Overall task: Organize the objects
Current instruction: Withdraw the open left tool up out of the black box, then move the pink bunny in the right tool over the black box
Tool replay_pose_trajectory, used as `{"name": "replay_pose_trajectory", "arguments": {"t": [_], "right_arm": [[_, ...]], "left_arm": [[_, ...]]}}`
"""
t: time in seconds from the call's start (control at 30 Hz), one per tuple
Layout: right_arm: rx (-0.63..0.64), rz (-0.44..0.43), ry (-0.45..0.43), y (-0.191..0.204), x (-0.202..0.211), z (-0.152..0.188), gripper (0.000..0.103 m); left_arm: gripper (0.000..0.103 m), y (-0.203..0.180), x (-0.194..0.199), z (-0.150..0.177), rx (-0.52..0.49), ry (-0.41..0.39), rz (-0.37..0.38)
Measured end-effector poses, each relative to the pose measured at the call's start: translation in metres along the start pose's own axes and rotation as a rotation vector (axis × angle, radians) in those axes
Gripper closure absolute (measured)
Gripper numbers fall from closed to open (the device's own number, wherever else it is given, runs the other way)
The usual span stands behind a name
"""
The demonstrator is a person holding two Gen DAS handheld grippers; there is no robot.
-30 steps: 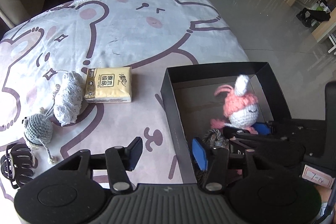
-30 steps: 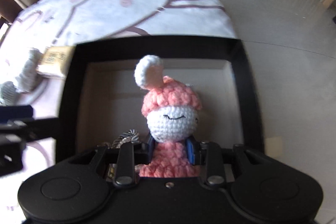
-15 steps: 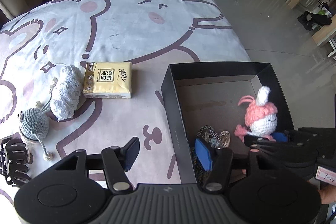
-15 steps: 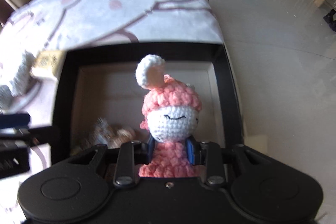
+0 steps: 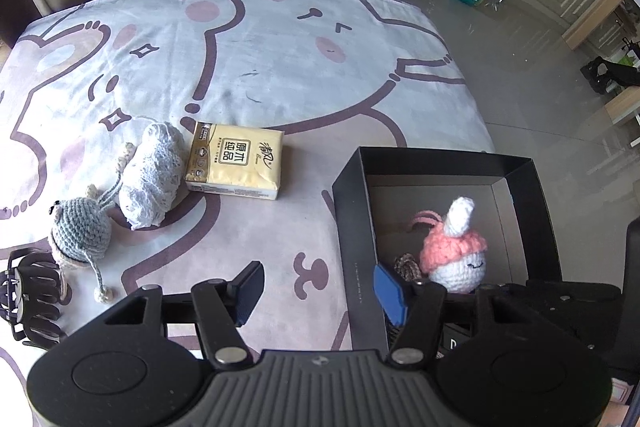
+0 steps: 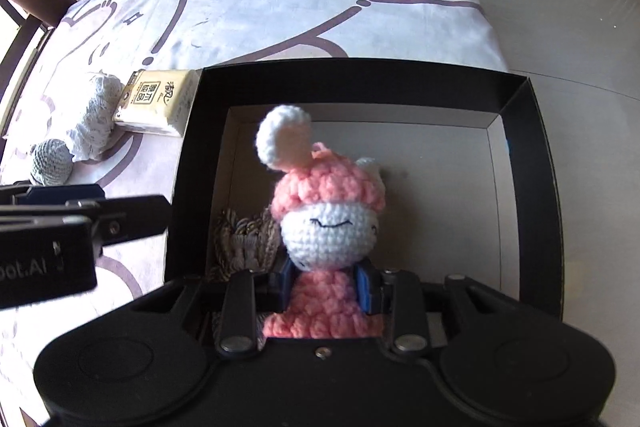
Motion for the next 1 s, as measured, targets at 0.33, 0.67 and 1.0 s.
{"name": "replay_pose_trajectory", "arguments": {"t": [0.33, 0.67, 1.0], "right_arm": [[-0.108, 0.032, -0.305, -0.018, 0.047, -0.011, 0.071], [-0.011, 0.035, -0.3, -0.016, 0.017, -0.004, 0.071], [0.021, 0.044, -0.029, -0.019, 0.006, 0.012, 0.071]], "left_arm": [[0.042, -0.002, 0.01, 0.0, 0.002, -0.033, 0.015], [0.042, 0.0, 0.011, 0.0, 0.011, -0.042, 0.009], [0.042, -0.009, 0.012, 0.002, -0.016, -0.04, 0.017]]}}
Point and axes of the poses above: each gripper's, at about its wrist camera, not at the fingertips, and x roughly against the way its jaws point, y to its left, z to its underside, the point moved 2 cm from there along -x, roughly the way its jaws point
